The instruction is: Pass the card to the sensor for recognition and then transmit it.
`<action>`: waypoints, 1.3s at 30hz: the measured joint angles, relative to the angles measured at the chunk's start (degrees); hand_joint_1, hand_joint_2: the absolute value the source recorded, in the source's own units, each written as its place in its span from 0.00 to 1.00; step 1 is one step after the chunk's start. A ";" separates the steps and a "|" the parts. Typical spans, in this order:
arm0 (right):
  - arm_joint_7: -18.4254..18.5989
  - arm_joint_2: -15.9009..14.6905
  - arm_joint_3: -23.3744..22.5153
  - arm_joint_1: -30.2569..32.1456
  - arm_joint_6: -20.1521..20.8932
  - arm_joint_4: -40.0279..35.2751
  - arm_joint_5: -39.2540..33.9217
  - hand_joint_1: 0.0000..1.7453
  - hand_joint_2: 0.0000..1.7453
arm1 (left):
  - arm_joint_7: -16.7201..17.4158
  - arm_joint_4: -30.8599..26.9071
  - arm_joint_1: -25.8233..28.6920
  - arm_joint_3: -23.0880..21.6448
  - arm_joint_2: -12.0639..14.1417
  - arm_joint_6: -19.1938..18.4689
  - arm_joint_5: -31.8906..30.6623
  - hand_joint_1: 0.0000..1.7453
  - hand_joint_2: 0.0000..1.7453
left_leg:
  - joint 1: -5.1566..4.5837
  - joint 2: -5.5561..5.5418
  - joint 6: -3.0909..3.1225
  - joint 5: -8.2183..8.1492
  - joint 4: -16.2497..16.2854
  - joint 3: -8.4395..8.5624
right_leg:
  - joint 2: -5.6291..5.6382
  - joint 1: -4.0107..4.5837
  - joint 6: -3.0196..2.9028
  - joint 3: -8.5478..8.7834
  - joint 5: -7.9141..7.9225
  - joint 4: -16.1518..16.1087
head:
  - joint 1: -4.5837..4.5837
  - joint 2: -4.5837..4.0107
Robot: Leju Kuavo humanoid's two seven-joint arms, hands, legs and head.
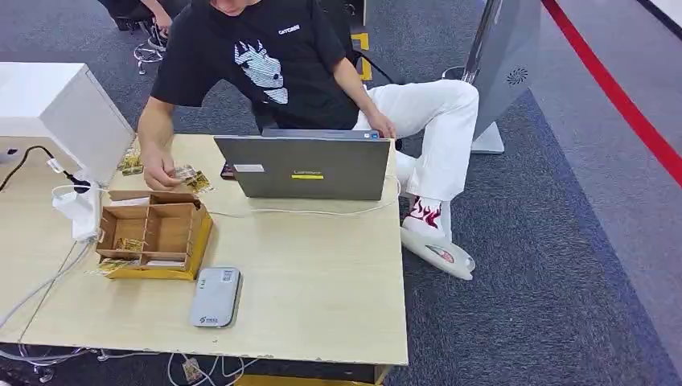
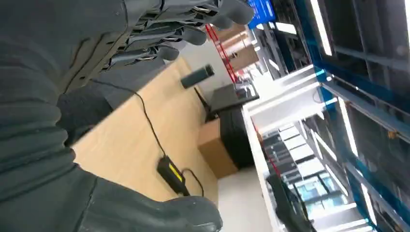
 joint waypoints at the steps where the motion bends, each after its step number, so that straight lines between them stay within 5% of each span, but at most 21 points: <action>1: 0.00 0.02 -0.09 -0.05 0.09 0.00 0.00 0.00 1.00 | 0.00 -0.39 0.30 1.43 -0.39 -0.13 0.06 0.00 1.00 | 0.00 -0.02 0.00 0.00 0.00 -0.02 | -0.02 0.00 0.00 0.01 0.00 0.00 | -0.02 0.00; 4: -0.07 0.02 -0.31 -0.09 0.07 0.00 0.04 0.00 1.00 | -0.02 -0.57 0.13 5.93 -2.20 -1.21 1.74 0.00 1.00 | -0.04 -0.07 0.01 0.00 0.00 -0.05 | -0.02 -0.01 0.02 0.05 0.02 0.00 | 0.00 0.00; 7: -0.13 0.15 -0.57 -0.10 0.00 0.00 0.85 0.00 1.00 | 0.85 3.27 -1.43 13.21 -4.76 -6.83 8.27 0.00 1.00 | -0.07 -0.03 0.04 -0.02 0.00 0.04 | 0.02 -0.04 0.02 0.09 0.02 -0.03 | 0.00 0.00; 11: 0.57 0.28 -0.90 -0.40 1.14 0.00 2.25 0.00 1.00 | 2.06 30.92 -5.09 21.89 -1.23 -19.39 17.81 0.00 1.00 | -0.04 -0.04 0.03 -0.02 -0.01 0.11 | -0.01 -0.06 0.01 0.11 0.02 -0.02 | 0.00 0.00; 15: 0.87 0.28 -1.14 -0.62 1.09 -0.02 3.08 0.00 1.00 | 8.25 52.08 -6.40 23.53 1.31 -15.51 16.13 0.00 1.00 | -0.04 -0.07 0.03 -0.01 -0.01 0.07 | -0.04 -0.05 0.01 0.10 0.02 -0.02 | -0.18 0.02; 19: 0.87 0.28 -1.44 -0.89 1.11 -0.15 3.17 0.00 1.00 | 14.96 63.13 -7.09 23.49 1.31 -8.56 11.51 0.00 1.00 | -0.08 -0.08 0.09 -0.05 0.01 0.06 | -0.02 -0.06 0.03 0.12 0.02 -0.08 | -0.13 0.00; 22: 0.87 0.28 -1.73 -0.87 1.16 -0.22 3.28 0.00 1.00 | 19.53 68.31 -7.42 23.23 1.07 -6.79 9.33 0.00 1.00 | -0.09 -0.07 0.14 -0.08 0.05 0.06 | -0.02 -0.06 0.08 0.12 0.06 -0.11 | -0.11 0.00; 23: 0.87 0.28 -1.75 -0.88 1.18 -0.22 3.39 0.00 1.00 | 22.57 69.67 -7.58 23.05 0.99 -6.56 9.16 1.00 1.00 | -0.10 -0.07 0.16 -0.09 0.05 0.06 | -0.02 -0.07 0.08 0.13 0.06 -0.11 | -0.11 0.02; 24: 0.87 0.28 -1.77 -0.88 1.33 -0.24 3.67 0.95 1.00 | 27.12 70.80 -7.72 23.03 0.63 -7.02 9.86 1.00 1.00 | -0.10 -0.07 0.16 -0.09 0.05 0.07 | -0.02 -0.07 0.08 0.14 0.06 -0.11 | -0.11 0.00; 26: 0.79 0.28 -1.77 -0.87 1.73 -0.24 3.89 1.00 1.00 | 32.90 72.50 -7.75 23.03 -0.24 -8.61 11.43 1.00 1.00 | -0.10 -0.08 0.16 -0.09 0.05 0.07 | -0.03 -0.07 0.08 0.14 0.06 -0.11 | -0.13 0.02; 28: 0.57 0.26 -1.84 -0.87 2.58 -0.24 3.82 1.00 1.00 | 33.35 73.75 -7.76 23.03 -1.33 -9.44 11.47 1.00 1.00 | -0.07 -0.08 0.16 -0.09 0.06 0.07 | -0.04 -0.07 0.08 0.15 0.06 -0.11 | -0.02 0.00; 35: -0.50 0.26 -2.69 -0.84 4.85 -0.31 3.56 1.00 1.00 | 26.73 75.01 -7.84 22.46 -1.83 -15.96 9.61 1.00 1.00 | -0.04 -0.07 0.15 -0.08 0.06 0.09 | -0.03 -0.05 0.07 0.14 0.06 -0.08 | 0.04 0.00; 39: -0.59 0.26 -2.75 -0.76 6.45 -0.31 4.22 1.00 1.00 | 26.49 75.41 -7.91 21.13 -1.64 -16.81 8.83 1.00 1.00 | -0.03 -0.06 0.15 -0.08 0.06 0.09 | -0.02 -0.03 0.07 0.14 0.06 -0.07 | 0.02 0.00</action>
